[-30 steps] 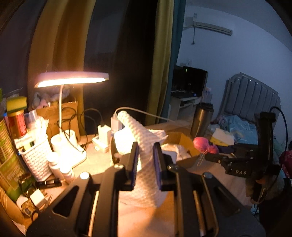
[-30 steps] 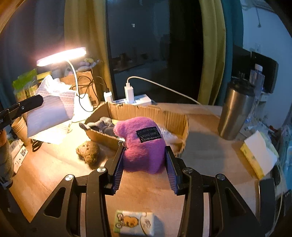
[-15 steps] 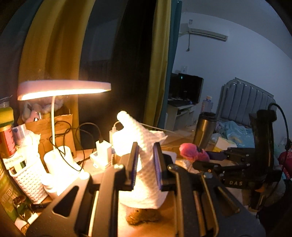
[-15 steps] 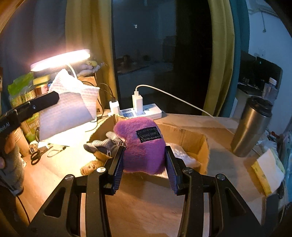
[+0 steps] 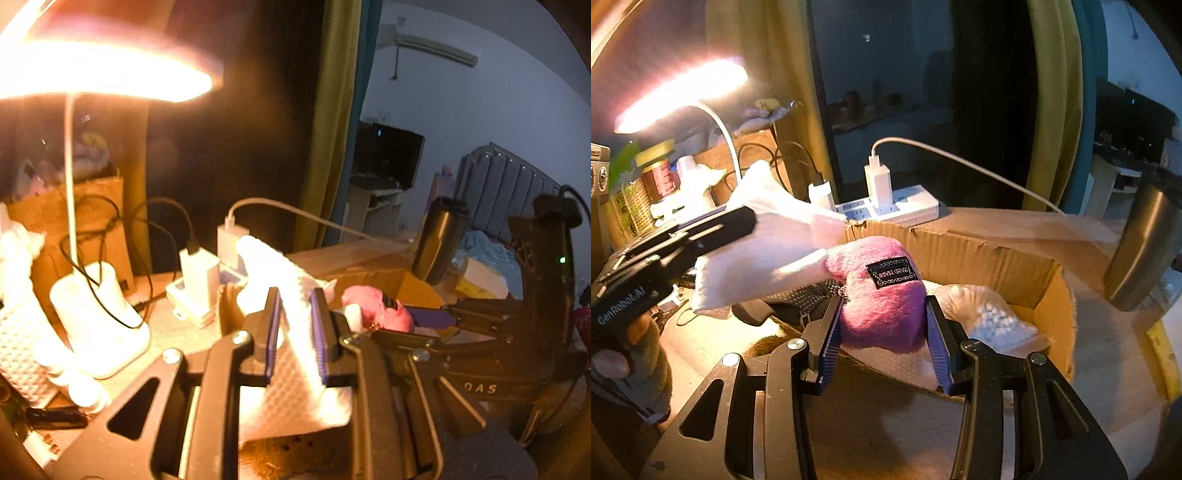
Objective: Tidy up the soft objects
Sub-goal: 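Carry the pink plush into the box with the right gripper while the left gripper carries the towel, then open the right gripper to drop the plush while the left gripper lowers and releases the towel in the box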
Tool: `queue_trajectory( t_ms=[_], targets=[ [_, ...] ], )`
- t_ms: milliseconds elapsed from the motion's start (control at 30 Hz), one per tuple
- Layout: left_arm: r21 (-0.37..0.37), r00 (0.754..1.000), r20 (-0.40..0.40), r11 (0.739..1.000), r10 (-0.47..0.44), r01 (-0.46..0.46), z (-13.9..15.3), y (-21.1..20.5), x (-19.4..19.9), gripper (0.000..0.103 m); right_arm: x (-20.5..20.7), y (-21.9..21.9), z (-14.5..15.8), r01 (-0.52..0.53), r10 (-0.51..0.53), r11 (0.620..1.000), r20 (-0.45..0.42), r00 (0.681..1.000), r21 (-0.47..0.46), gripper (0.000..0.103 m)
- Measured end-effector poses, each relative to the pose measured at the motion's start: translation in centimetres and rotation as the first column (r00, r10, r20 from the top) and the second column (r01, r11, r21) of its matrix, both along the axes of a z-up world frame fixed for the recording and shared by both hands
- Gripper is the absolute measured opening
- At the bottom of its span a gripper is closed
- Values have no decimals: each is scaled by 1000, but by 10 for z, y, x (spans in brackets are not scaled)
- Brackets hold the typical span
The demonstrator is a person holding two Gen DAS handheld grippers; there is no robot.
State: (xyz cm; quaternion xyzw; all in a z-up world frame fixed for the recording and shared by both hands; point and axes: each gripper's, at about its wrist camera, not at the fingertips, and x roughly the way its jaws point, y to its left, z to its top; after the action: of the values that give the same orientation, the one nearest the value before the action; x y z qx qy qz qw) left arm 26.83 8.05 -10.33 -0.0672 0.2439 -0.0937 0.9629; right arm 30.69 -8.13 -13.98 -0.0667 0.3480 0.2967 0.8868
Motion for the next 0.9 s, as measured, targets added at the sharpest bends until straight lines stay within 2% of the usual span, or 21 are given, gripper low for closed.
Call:
queue_trajectory(
  t_ms=[367, 467, 567, 667, 900],
  targets=[
    [7, 985, -172, 1000, 18, -17, -45, -7, 37, 19, 19, 10, -30, -12, 11, 1000, -74, 997, -19, 45],
    [-6, 978, -206, 1000, 14, -15, -47, -4, 39, 27, 19, 10, -31, -12, 10, 1000, -74, 997, -24, 47],
    [-12, 979, -202, 1000, 25, -28, -41, -1, 37, 34, 19, 9, -30, -7, 5, 1000, -72, 997, -28, 53],
    [-18, 982, -185, 999, 24, -28, -33, 1, 31, 60, 16, 8, -27, -4, 2, 999, -63, 998, -32, 59],
    [-17, 994, -109, 999, 28, -30, -6, 3, 12, 61, 4, 5, -11, 7, -7, 1000, -24, 1000, -30, 59]
  ],
)
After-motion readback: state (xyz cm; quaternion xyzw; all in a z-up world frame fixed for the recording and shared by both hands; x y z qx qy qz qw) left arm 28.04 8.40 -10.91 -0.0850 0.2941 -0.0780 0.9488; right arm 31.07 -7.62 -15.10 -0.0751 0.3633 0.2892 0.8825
